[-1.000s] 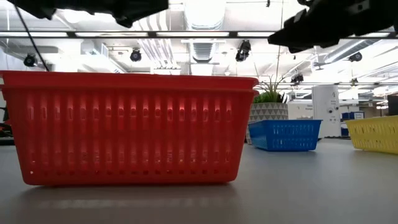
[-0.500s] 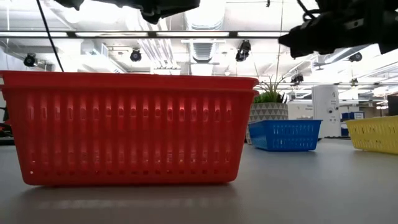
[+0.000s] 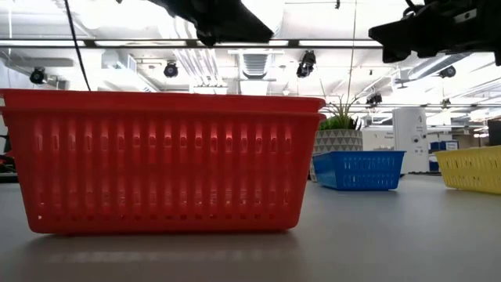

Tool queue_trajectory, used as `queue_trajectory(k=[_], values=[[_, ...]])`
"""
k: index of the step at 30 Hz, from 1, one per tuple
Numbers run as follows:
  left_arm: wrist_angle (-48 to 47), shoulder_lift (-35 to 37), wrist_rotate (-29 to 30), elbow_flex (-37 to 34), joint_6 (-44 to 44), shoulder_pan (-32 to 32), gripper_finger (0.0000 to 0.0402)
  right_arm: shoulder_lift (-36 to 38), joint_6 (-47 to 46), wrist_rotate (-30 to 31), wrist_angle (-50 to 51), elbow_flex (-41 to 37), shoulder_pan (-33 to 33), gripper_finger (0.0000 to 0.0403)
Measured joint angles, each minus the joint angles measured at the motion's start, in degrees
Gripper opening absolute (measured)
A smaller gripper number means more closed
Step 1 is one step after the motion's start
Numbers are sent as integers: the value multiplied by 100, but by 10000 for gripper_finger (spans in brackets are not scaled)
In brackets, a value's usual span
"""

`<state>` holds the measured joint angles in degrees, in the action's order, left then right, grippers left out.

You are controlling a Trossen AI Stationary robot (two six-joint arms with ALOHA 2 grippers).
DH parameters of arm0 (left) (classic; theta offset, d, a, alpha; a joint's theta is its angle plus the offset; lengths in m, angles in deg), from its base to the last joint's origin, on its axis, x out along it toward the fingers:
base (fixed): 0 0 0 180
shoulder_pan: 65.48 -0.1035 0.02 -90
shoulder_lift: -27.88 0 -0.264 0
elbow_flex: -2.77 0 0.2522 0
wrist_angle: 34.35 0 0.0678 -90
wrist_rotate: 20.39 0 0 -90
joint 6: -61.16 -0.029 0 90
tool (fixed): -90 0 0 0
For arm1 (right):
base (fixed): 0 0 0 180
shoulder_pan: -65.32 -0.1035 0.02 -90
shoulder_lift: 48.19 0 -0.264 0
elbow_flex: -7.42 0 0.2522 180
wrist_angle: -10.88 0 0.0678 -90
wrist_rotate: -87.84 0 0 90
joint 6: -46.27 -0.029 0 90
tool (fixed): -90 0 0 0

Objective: Stack baskets by color
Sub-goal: Stack the blue basket on top of the blue basket

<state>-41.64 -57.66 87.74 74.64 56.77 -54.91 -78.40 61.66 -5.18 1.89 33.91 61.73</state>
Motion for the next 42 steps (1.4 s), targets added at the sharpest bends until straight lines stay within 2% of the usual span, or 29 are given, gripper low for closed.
queue_trajectory(k=[6, 15, 19, 27, 33, 42], values=[[8, -765, -286, 500, 113, -67, 63, 17, -54, -1, 652, 343, -11, 9], [18, -1942, -351, 1605, 110, -101, 63, 166, 56, 1, 1296, 485, -11, 9], [17, -2356, -608, 1989, 112, -178, 63, 474, 81, 1, 1586, 485, -11, 9], [60, -3106, -651, 2618, 261, -331, 63, 1265, 72, 7, 2191, 485, -11, 9], [44, -3508, -793, 2855, 259, -442, 63, 1550, -38, 10, 2463, 485, -11, 9], [43, -3747, -1102, 2906, 256, -599, 74, 1555, -38, 14, 2524, 485, -11, 9]])
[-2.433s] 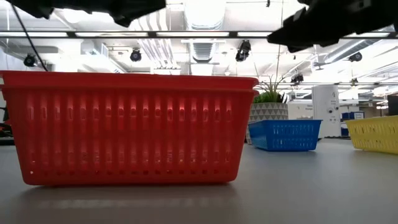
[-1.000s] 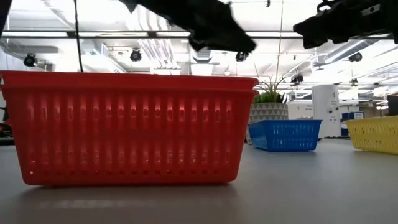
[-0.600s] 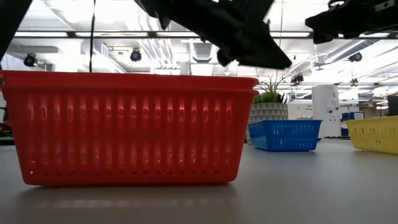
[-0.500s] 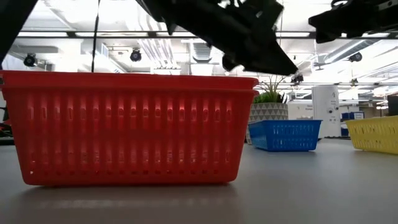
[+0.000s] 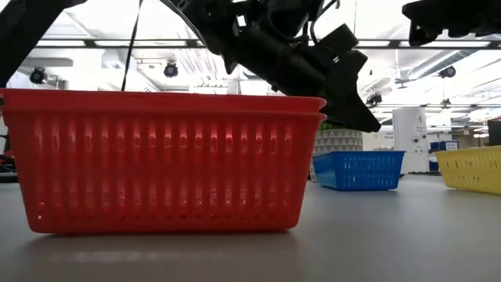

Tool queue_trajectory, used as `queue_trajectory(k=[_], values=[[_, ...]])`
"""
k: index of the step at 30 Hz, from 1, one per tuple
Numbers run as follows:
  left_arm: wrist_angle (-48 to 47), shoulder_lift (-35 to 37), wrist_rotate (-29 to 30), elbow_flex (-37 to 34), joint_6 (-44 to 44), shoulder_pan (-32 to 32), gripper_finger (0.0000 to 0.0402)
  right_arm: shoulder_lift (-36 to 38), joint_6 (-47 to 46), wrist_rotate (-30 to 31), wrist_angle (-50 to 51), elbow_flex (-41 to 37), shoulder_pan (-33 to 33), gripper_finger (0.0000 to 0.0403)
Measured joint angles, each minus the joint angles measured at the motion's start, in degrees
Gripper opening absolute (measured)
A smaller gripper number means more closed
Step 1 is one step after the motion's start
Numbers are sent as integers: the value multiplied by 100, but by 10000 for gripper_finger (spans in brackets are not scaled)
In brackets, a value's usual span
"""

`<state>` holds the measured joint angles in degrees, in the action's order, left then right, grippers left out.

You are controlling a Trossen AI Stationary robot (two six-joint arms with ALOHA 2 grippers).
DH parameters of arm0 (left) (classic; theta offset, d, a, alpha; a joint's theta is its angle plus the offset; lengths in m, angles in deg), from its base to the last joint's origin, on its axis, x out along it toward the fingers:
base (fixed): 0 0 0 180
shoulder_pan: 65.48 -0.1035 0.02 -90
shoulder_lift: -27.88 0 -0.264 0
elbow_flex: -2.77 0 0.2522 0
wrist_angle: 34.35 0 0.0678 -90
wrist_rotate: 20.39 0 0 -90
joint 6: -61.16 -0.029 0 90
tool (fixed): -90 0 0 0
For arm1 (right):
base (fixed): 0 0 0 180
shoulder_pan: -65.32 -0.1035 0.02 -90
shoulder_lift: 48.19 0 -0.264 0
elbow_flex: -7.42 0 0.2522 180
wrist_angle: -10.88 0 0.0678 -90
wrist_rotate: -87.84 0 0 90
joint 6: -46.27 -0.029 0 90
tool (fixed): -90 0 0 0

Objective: Stack baskets by color
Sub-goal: Stack the blue basket on top of the blue basket

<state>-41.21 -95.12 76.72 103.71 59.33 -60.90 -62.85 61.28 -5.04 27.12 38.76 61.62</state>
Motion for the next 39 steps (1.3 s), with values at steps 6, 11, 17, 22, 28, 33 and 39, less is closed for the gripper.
queue_trajectory(k=[6, 11, 17, 22, 28, 33, 39], values=[[23, 0, -9, 27, -3, -5, 142, -2, 2, 0, 19, 0, 0, 9], [255, -100, 243, 31, -48, -67, 190, -2, 59, 2, 18, 0, 0, 9], [616, -441, 254, 44, -32, -123, 194, -2, 79, 168, 22, 0, 0, 9], [600, -546, 387, 63, -9, -151, 194, -2, 80, 173, 23, 0, 0, 9], [561, -533, 412, 63, -7, -162, 194, -4, 108, 173, 26, 0, 0, 9], [329, -522, 411, 68, -4, -191, 193, -4, 157, 173, 26, 0, 0, 9], [102, -522, 418, 76, -4, -212, 164, -4, 173, 181, 26, 0, 0, 9]])
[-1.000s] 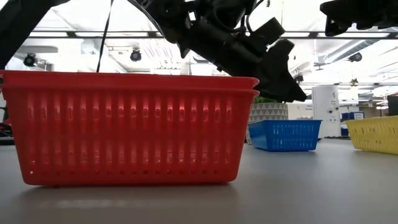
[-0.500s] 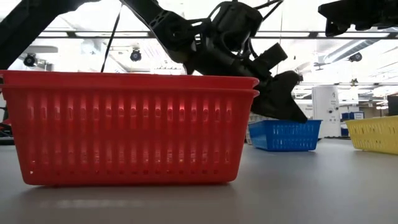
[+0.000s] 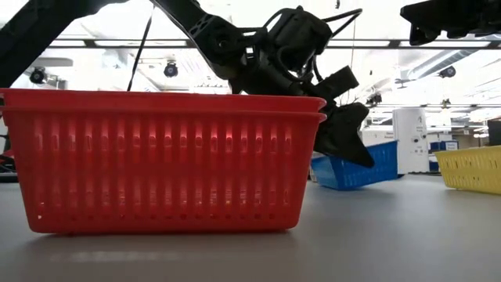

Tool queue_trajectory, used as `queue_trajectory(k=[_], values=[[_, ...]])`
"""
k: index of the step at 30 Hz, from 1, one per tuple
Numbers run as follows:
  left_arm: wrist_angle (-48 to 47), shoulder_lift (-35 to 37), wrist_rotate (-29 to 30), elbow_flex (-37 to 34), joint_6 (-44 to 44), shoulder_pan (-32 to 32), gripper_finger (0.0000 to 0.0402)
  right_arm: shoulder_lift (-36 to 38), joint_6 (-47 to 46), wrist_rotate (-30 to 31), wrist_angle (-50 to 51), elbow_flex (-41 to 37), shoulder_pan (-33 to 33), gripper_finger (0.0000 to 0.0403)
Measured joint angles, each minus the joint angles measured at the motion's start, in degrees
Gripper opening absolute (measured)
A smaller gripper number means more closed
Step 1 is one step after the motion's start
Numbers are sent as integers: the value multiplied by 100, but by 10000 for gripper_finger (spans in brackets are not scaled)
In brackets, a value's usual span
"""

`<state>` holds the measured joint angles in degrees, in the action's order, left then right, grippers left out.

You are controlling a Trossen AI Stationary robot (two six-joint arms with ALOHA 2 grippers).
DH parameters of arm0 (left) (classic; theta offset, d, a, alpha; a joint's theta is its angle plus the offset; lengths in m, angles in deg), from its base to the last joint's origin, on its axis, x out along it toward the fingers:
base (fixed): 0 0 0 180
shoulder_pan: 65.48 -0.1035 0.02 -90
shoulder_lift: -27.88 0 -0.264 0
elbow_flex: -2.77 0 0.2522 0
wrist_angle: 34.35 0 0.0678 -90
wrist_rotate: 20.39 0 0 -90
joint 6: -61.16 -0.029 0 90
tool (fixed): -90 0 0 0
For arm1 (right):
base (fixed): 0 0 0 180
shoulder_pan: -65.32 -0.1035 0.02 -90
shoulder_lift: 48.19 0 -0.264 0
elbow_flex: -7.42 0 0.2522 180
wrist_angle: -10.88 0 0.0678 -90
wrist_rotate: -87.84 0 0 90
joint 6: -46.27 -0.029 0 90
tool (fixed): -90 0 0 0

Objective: Stack baskets by color
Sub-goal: Stack the blue basket on top of the blue basket

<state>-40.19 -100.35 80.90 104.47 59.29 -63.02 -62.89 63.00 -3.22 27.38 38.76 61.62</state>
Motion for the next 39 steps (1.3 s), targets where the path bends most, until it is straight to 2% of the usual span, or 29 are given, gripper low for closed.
queue_trajectory(k=[5, 15, 21, 26, 29, 32, 36, 39], values=[[-195, 14, 4, 23, -40, 0, 130, 0, 2, 15, 1, 0, 0, 9], [-2209, 648, 13, 26, -851, -24, 72, -2, 34, 20, 7, 0, 0, 9], [-3508, 1066, 175, 22, -1216, -173, 63, -2, 14, 20, 7, 0, 0, 9], [-4035, 1445, 530, 9, -1202, -294, 63, -3, -19, 22, 14, -2, 0, 9], [-3904, 1682, 719, 15, -1185, -284, 63, 0, -17, 24, 15, -2, 0, 9], [-3110, 1803, 698, 33, -834, -254, 63, 0, -10, 40, 24, -2, 0, 9], [-2040, 1763, 197, 9, -591, -121, 62, 0, 60, 108, 100, -2, 0, 9], [-1656, 1528, 62, 0, -590, 19, 52, 35, 118, 120, 239, -2, 0, 9]])
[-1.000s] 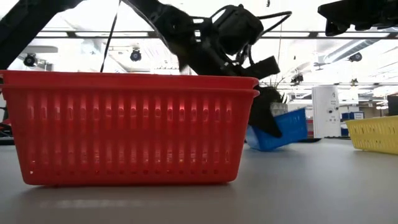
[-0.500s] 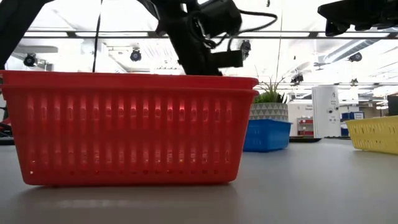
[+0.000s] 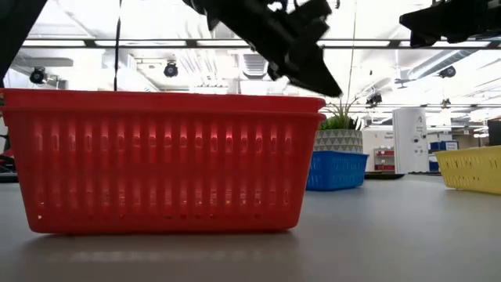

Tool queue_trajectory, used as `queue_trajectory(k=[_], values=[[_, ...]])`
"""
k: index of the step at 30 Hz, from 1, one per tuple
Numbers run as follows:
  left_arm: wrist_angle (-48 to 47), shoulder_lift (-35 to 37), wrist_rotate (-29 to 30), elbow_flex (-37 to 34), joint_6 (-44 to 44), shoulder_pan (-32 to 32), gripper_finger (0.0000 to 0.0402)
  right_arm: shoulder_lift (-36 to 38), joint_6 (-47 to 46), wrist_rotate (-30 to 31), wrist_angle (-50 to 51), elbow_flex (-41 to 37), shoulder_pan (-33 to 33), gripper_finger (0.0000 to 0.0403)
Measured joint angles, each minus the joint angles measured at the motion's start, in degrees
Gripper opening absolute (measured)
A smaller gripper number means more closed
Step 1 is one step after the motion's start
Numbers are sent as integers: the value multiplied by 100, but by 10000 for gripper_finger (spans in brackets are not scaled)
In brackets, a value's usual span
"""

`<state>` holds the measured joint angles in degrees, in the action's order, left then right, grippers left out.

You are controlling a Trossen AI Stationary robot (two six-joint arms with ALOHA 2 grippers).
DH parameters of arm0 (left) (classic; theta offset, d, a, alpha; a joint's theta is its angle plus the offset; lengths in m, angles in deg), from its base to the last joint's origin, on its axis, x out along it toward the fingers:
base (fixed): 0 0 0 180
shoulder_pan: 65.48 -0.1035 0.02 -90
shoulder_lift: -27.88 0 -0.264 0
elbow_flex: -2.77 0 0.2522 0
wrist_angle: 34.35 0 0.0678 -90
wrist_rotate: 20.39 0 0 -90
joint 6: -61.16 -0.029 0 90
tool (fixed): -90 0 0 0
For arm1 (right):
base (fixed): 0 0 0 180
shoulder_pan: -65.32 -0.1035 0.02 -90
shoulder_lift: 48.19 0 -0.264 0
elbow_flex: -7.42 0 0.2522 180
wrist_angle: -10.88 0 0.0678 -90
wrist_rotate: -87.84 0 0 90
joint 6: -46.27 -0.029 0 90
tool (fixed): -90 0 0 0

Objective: Stack baskets by color
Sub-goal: Stack the blue basket on top of the blue basket

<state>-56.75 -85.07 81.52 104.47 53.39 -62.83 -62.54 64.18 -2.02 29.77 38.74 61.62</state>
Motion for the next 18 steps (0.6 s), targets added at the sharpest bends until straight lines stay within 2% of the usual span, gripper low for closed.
queue_trajectory(k=[10, 18], values=[[362, -722, -242, 11, 747, 85, 3, 372, 9, 4, 304, 0, 0, 9], [160, -811, -193, 0, 961, 66, 1, 575, -31, 2, 317, 0, 0, 9]])
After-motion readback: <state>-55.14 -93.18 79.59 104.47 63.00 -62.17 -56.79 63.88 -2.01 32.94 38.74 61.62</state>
